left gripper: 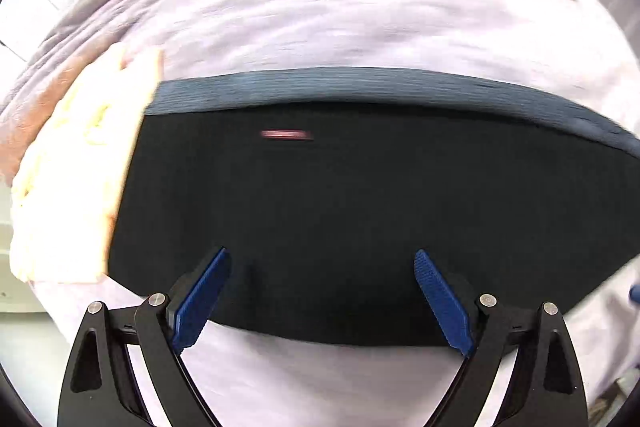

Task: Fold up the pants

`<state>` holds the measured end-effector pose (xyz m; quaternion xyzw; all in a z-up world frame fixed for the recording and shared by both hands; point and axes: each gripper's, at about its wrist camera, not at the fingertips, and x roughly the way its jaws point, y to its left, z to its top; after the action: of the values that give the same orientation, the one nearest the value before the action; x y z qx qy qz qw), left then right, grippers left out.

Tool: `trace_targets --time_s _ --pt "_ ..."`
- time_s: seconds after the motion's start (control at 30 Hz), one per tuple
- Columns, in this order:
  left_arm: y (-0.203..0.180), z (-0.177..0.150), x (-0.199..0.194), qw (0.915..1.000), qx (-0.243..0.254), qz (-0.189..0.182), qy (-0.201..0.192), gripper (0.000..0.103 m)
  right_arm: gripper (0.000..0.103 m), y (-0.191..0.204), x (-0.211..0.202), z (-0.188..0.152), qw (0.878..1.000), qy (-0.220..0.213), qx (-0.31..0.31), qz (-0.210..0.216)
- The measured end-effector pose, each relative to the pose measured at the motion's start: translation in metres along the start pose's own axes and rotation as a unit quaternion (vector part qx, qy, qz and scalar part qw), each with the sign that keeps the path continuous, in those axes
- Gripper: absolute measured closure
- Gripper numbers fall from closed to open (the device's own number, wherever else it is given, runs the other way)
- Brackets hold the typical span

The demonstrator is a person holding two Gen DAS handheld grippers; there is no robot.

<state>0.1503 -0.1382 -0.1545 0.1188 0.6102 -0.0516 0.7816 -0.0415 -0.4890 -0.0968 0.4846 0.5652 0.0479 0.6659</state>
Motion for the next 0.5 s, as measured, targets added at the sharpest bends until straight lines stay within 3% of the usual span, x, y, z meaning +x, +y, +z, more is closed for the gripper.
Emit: trace_targets --time_s 0.1,0.13,0.17,0.23,0.37,0.5 --pt "0.044 0.0 0.038 0.9991 -0.008 0.027 0.032 0.009 0.06 0.021 0.066 -0.023 0.999 0.027 0.022 0.021" --pt "0.06 -0.003 0.051 0.9985 -0.02 0.015 0.048 0.009 0.06 0.024 0.086 -0.029 0.999 0.032 0.036 0.024" --pt "0.072 -0.005 0.059 0.9978 -0.034 -0.019 0.054 0.008 0.06 0.026 0.1 -0.034 0.998 0.035 0.05 0.024" --pt "0.079 -0.006 0.063 0.9974 -0.034 -0.04 0.05 0.008 0.06 0.028 0.114 -0.04 0.997 0.031 0.065 0.021" --pt "0.069 -0.011 0.059 0.9992 -0.014 -0.015 0.034 0.007 0.059 0.031 0.12 -0.039 0.997 0.023 0.073 0.012" --pt "0.068 -0.012 0.061 0.9991 -0.017 -0.023 0.032 0.006 0.06 0.019 0.13 -0.028 0.992 0.043 0.117 0.016"
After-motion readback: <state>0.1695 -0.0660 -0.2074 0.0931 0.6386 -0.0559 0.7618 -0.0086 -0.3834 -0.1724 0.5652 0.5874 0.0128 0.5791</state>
